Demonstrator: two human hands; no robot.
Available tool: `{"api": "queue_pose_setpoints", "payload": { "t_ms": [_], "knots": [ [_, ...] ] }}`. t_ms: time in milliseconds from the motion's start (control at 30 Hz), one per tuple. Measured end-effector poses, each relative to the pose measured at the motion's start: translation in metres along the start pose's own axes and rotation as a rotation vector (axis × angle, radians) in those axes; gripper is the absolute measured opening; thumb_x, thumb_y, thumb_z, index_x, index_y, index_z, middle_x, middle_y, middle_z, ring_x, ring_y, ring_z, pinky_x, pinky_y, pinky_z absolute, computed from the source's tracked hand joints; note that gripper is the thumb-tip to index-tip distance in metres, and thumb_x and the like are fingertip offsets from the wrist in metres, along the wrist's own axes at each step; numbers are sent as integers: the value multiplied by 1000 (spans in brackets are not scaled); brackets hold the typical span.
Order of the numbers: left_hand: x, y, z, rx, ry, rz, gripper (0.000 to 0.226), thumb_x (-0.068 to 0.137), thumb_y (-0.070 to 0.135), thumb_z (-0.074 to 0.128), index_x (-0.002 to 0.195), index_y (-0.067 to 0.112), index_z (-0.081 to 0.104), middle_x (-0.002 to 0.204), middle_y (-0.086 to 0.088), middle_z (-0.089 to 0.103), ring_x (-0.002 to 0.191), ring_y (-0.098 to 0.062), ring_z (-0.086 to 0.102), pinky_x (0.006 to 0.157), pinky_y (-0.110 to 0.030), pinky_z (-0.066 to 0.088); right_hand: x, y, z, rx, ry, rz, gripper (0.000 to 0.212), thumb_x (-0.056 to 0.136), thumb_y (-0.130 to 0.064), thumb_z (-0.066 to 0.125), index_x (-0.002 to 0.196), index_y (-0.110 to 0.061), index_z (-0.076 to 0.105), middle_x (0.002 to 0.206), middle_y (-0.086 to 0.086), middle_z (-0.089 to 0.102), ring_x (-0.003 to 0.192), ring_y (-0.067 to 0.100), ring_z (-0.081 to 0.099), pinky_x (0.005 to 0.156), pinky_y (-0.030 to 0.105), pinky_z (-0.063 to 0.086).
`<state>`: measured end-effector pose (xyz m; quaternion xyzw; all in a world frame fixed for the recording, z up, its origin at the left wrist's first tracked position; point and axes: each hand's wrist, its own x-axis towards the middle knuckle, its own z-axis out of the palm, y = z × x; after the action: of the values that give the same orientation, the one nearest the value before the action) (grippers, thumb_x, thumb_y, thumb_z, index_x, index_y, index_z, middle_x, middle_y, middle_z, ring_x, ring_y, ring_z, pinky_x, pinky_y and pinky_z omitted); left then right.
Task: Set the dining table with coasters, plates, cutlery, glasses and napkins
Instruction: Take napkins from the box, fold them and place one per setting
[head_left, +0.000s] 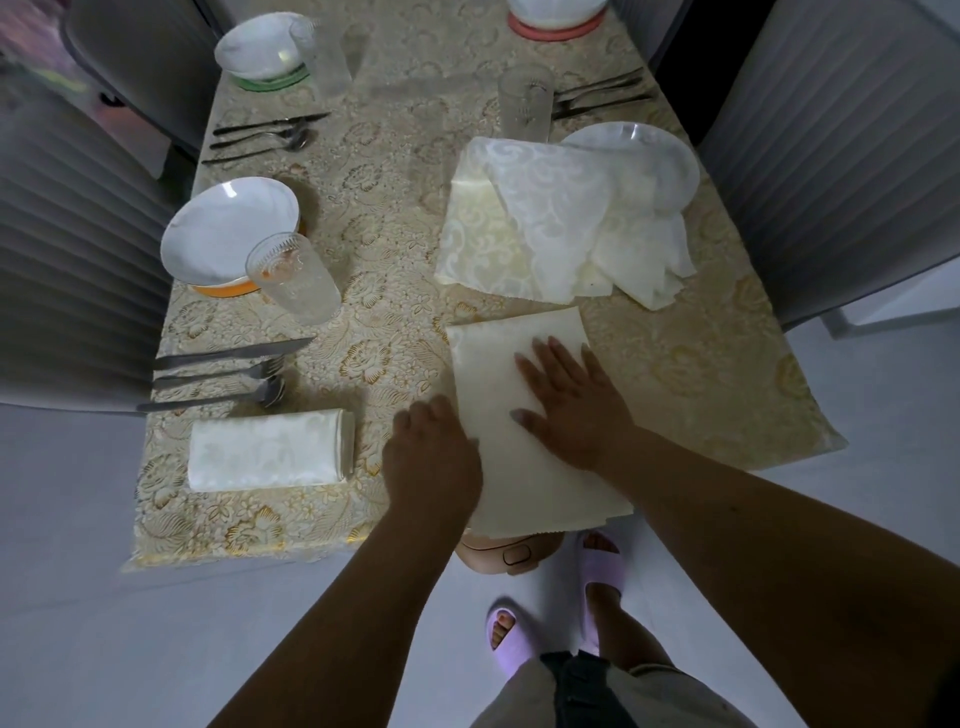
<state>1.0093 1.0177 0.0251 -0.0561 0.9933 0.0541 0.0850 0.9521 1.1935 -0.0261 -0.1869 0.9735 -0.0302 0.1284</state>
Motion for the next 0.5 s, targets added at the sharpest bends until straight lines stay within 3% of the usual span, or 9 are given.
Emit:
{"api": "queue_pose_setpoints", "payload": {
  "t_ms": [67, 167, 267, 433, 500],
  "knots": [
    [16, 9, 2, -69, 181, 235, 52, 93, 39, 40, 136, 11, 44, 136, -11, 49, 126, -30, 44, 101, -43, 38, 0, 0, 5, 1, 32, -1, 85, 77, -71, -15, 150, -27, -13, 159, 1, -14, 145, 16, -18, 117, 41, -14],
    [41, 13, 20, -37, 16, 421, 70, 90, 51, 10, 153, 21, 19, 161, -5, 14, 149, -24, 8, 117, -49, 7, -1, 0, 7, 16, 71, -11, 86, 74, -69, -27, 147, -26, -14, 160, 2, -10, 146, 17, -13, 117, 41, -12],
    [48, -1, 44, -11, -107, 361, 78, 85, 64, -3, 154, 26, -3, 162, 1, -8, 148, -15, -13, 119, -45, -6, -1, 3, 8, 44, 84, -8, 85, 79, -69, -18, 150, -24, -5, 160, 2, -6, 147, 15, -10, 118, 39, -11],
    [29, -13, 54, -75, -42, 300, 78, 87, 62, 3, 154, 22, 5, 162, -4, -1, 149, -21, -3, 120, -47, -1, -6, 18, 6, 75, 76, 38, 79, 81, -61, -8, 151, -25, -6, 160, -2, -10, 146, 12, -13, 118, 37, -8],
    [16, -13, 53, -180, 22, 258, 74, 91, 56, 17, 152, 14, 22, 159, -13, 17, 147, -30, 16, 118, -49, 14, -11, 24, 5, 112, 61, 21, 81, 81, -62, -7, 152, -23, -4, 160, -2, -7, 146, 11, -11, 118, 35, -7]
  ]
}}
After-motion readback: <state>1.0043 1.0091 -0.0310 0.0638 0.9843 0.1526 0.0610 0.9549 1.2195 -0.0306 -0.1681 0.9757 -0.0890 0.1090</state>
